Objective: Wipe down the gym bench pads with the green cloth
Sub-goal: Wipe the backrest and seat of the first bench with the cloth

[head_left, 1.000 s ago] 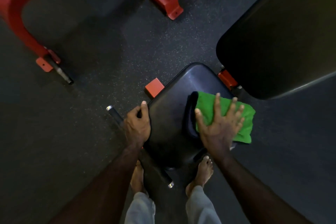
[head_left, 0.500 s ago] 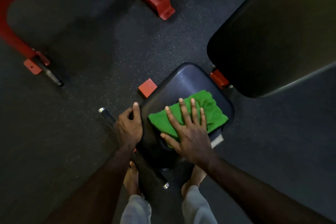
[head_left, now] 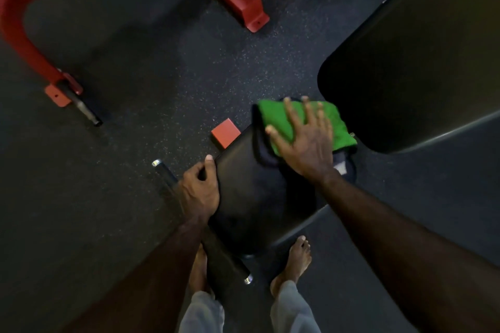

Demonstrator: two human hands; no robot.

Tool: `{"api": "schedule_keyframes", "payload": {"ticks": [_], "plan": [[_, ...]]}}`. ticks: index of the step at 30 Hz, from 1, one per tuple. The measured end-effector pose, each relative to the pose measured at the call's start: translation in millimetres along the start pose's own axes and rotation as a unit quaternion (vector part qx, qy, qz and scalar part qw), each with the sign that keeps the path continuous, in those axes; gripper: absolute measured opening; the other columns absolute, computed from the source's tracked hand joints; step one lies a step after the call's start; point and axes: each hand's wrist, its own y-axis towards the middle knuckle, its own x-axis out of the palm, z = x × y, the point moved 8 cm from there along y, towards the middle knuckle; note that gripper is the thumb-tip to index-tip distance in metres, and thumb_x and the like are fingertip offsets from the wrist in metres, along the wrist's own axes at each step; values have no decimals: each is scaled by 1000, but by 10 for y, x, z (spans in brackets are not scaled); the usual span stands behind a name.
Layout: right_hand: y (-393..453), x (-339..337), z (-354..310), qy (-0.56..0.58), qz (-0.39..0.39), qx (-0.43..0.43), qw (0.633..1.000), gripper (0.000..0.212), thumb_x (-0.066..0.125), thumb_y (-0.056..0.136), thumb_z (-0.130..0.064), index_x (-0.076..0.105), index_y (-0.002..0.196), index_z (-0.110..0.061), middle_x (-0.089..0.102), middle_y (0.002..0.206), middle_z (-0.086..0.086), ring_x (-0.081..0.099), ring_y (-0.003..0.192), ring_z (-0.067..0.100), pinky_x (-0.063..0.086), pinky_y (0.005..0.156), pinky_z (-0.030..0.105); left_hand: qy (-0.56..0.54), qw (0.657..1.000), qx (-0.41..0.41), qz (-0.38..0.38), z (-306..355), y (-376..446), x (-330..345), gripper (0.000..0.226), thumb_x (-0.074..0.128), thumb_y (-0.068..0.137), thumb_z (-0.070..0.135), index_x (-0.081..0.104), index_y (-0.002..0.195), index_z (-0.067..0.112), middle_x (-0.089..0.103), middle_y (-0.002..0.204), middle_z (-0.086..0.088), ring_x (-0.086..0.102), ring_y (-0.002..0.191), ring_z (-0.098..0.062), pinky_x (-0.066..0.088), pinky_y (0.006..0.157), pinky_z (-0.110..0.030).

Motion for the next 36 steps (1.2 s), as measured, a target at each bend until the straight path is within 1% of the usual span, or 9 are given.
{"api": "schedule_keyframes", "payload": {"ticks": [2, 6, 11, 16, 21, 25, 30, 34, 36], "plan": [[18, 46, -107, 14, -8, 79, 997, 79, 31, 94, -81, 27, 162, -39, 27, 169, 12, 16, 156, 41, 19, 123, 64, 7, 1000, 3, 8, 1, 2, -20, 53, 50, 104, 51, 55, 62, 19, 54, 59, 3, 53, 62, -16, 33, 67, -34], [-94, 90, -575, -75, -43, -297, 951, 76, 33, 95, -80, 32, 160, -42, 31, 168, 4, 16, 158, 38, 21, 122, 60, 11, 1000, -1, 4, 33, -9, -33, 53, 49, 104, 52, 62, 69, 15, 59, 63, 1, 55, 63, -14, 39, 67, -36], [365, 20, -103, 6, -7, 35, 999, 77, 31, 92, -81, 43, 155, -38, 43, 159, 9, 32, 149, 41, 29, 119, 58, 15, 1000, 7, 14, 12, -5, -49, 55, 47, 103, 58, 61, 68, 17, 59, 62, 1, 59, 67, -24, 45, 68, -39], [103, 41, -464, -59, -32, -302, 951, 70, 39, 94, -80, 46, 153, -43, 47, 157, 4, 31, 151, 38, 30, 118, 57, 11, 1000, 22, 9, 23, 18, -30, 60, 40, 98, 63, 53, 62, 17, 53, 58, 2, 58, 65, -29, 47, 67, -42], [442, -8, -168, 4, -6, 64, 998, 70, 38, 92, -79, 57, 143, -35, 52, 149, 8, 44, 139, 39, 37, 112, 55, 4, 1000, 25, 6, 23, 14, -16, 56, 43, 100, 58, 47, 58, 20, 49, 56, 3, 57, 66, -32, 42, 66, -40], [-17, 63, -541, -55, -23, -297, 953, 68, 40, 96, -77, 48, 152, -39, 45, 160, 3, 25, 155, 38, 27, 119, 60, 3, 1000, 18, 7, 15, 17, -6, 54, 49, 104, 49, 46, 58, 21, 49, 56, 4, 56, 65, -30, 36, 64, -36], [-60, -27, 26, 18, 41, 65, 997, 71, 40, 95, -75, 41, 157, -40, 40, 163, 5, 29, 152, 39, 29, 119, 59, 7, 1000, 11, 11, 35, -13, -31, 53, 51, 105, 46, 50, 59, 21, 52, 57, 3, 54, 61, -16, 34, 64, -34], [-570, 104, -254, -53, -14, -181, 982, 73, 38, 97, -75, 31, 161, -40, 27, 170, 4, 14, 158, 40, 22, 121, 64, 8, 1000, 17, 10, 58, -12, -29, 54, 50, 105, 48, 49, 59, 19, 51, 56, 2, 55, 61, -22, 39, 65, -38], [-565, 31, 34, -51, 6, -144, 988, 75, 39, 96, -76, 33, 161, -40, 28, 170, 1, 15, 158, 37, 24, 120, 63, 3, 1000, 11, 9, 51, -18, -31, 54, 49, 105, 49, 50, 60, 19, 53, 57, 1, 54, 61, -20, 37, 64, -37]]}}
